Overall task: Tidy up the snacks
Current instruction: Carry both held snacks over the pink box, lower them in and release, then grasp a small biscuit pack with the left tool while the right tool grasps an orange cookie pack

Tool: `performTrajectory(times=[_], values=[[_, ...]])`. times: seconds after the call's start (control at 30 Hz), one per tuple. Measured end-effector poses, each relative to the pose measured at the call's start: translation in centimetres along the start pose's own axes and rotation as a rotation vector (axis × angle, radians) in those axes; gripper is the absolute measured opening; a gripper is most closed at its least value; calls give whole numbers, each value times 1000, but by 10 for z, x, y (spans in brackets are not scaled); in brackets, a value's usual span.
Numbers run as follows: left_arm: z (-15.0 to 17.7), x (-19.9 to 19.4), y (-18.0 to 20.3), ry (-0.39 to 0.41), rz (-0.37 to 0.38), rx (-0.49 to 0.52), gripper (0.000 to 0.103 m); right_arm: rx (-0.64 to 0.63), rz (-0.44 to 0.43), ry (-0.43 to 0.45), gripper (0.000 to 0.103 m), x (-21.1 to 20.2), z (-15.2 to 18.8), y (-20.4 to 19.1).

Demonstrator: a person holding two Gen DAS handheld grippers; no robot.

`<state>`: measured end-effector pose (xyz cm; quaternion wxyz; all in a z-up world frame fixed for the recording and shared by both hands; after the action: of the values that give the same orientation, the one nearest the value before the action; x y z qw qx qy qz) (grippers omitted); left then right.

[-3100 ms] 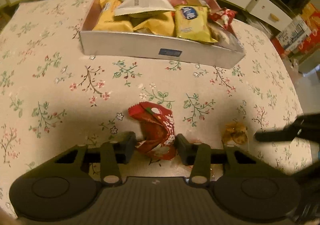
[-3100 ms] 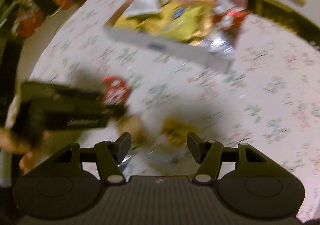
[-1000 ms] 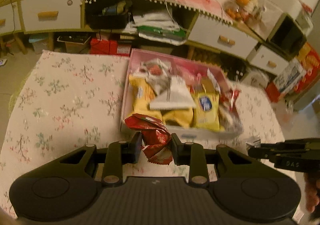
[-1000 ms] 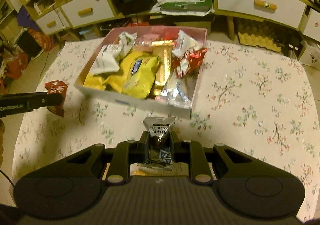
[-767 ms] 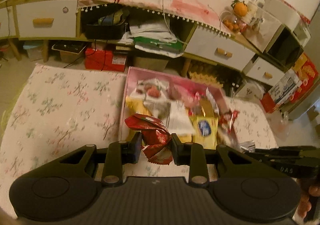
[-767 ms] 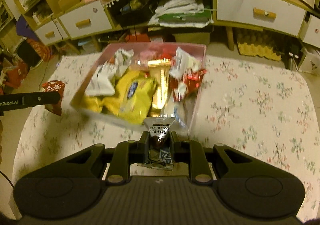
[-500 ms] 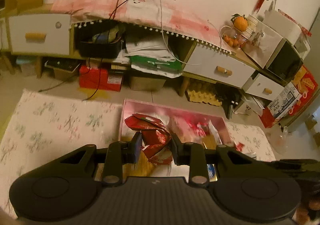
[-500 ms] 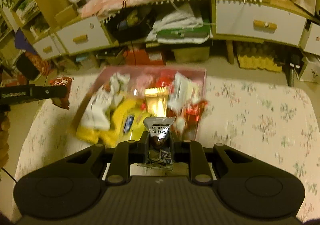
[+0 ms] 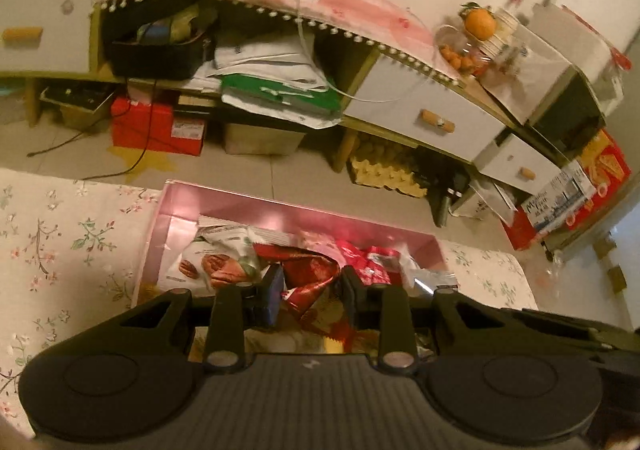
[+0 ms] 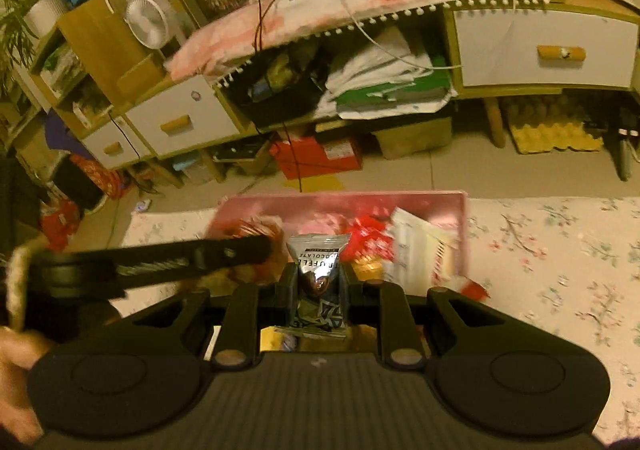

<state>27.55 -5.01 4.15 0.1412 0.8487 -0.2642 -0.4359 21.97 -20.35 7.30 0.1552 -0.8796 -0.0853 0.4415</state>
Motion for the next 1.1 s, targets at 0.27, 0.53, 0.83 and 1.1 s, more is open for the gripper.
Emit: performTrajectory(times=[0.27, 0.53, 0.83, 1.1], values=[[-4, -7, 0, 26, -52, 33, 56, 40, 33, 4, 19, 17, -23, 4], [-5, -47, -3, 90, -48, -23, 67, 78, 81, 38, 27, 0, -18, 17], [41, -95, 16, 23, -103, -51, 82, 46, 136, -5, 32, -59, 14, 31], [108, -104, 51, -142, -126, 26, 90, -11, 172, -159, 47, -86, 59, 5]])
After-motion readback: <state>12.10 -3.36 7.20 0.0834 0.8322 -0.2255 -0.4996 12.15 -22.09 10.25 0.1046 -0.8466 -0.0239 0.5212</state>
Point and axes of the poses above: each gripper's, at about its wrist camera, not at the fingertips, and x roughly the way its jaws point, y to its right, z to its underside, the point moved 1 cm from there along x, roughly the way its jaws point, and after that the axes turned 8 degrees about z, right-handed, at the moved point
